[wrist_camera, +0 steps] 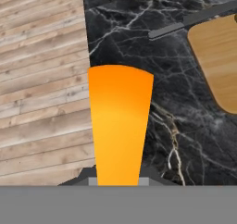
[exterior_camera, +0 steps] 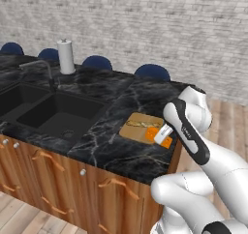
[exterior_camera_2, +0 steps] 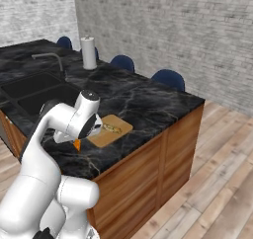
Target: Retrieve the sausage and cheese from the fridge and place them on the cutting board on the counter.
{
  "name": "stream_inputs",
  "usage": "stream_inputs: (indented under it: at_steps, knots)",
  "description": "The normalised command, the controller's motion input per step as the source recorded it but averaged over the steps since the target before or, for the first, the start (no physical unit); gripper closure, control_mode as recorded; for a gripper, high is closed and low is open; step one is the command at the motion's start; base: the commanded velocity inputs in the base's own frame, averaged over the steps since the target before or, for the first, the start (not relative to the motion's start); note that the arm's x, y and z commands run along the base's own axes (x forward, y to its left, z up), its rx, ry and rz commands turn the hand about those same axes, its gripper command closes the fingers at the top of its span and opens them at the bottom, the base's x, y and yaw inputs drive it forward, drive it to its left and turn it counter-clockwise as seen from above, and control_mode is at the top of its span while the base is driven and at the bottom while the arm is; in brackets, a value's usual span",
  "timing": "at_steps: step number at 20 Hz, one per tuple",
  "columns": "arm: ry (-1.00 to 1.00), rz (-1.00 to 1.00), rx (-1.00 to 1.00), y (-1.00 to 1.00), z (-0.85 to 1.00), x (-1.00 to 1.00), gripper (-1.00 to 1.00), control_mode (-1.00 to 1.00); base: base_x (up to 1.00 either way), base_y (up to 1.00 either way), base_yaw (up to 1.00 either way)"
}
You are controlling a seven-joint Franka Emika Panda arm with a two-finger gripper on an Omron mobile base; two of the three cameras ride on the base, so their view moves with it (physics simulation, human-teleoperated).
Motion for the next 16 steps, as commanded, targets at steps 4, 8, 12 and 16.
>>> stream_inputs:
  at_steps: [4, 8, 12, 16]
  knots:
    - [0.0, 0.0, 0.0, 0.0, 0.0, 0.0, 1.0, 1.0, 0.0, 0.0, 0.0]
    - [0.0, 0.0, 0.0, 0.0, 0.0, 0.0, 1.0, 1.0, 0.0, 0.0, 0.0]
    - [0.0, 0.0, 0.0, 0.0, 0.0, 0.0, 1.0, -1.0, 0.0, 0.0, 0.0]
    - [0.0, 0.0, 0.0, 0.0, 0.0, 0.0, 1.0, -1.0, 0.0, 0.0, 0.0]
